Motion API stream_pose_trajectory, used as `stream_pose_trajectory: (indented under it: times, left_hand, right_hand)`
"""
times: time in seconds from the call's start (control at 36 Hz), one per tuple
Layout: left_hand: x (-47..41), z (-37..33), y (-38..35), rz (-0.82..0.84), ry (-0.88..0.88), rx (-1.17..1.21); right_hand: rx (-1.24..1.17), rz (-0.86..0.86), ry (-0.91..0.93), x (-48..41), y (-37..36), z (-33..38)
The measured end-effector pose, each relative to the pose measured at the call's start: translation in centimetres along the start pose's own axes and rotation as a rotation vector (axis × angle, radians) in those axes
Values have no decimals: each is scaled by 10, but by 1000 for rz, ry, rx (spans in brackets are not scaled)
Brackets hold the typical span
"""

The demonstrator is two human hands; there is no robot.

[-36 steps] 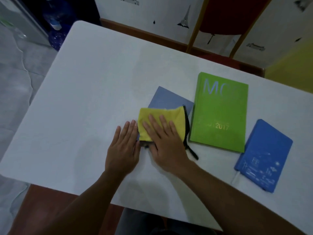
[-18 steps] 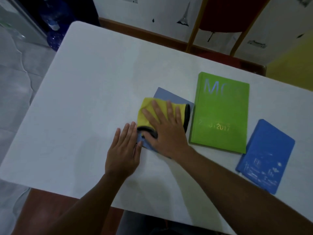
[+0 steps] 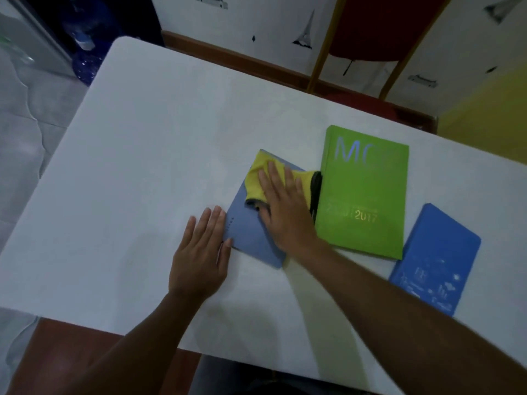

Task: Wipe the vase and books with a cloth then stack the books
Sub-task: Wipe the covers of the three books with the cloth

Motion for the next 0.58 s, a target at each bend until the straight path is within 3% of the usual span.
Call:
stream_pose_trajectory:
  times: [0.14,0.28,0.39,0.47,0.58]
  left_hand:
    - [0,0,-1,11,10,-8]
    - [-1,0,1,-12,-5,5]
    - [0,1,-1,15,10,8]
    - [0,2,-3,29,26,8]
    - [0,2,-3,29,25,13]
  right_hand:
    - [-27,-98,34,58,-8,23]
    - [-98,-158,102,45,-5,-2]
    - [-316,-214,-243,1,27,-49]
    - [-481,-439,-479,-17,76,-85]
    - [-513,-703,-512,-10,121,-98]
Point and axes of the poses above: each hand's wrist, its own x-axis away from the middle knuckle, its own y-axis out of the back of the hand, z = x × y, the point moved 7 cm from there along -x, towards the middle knuckle, and after that the axes turned 12 degrees about x, right-handed, at the moved point
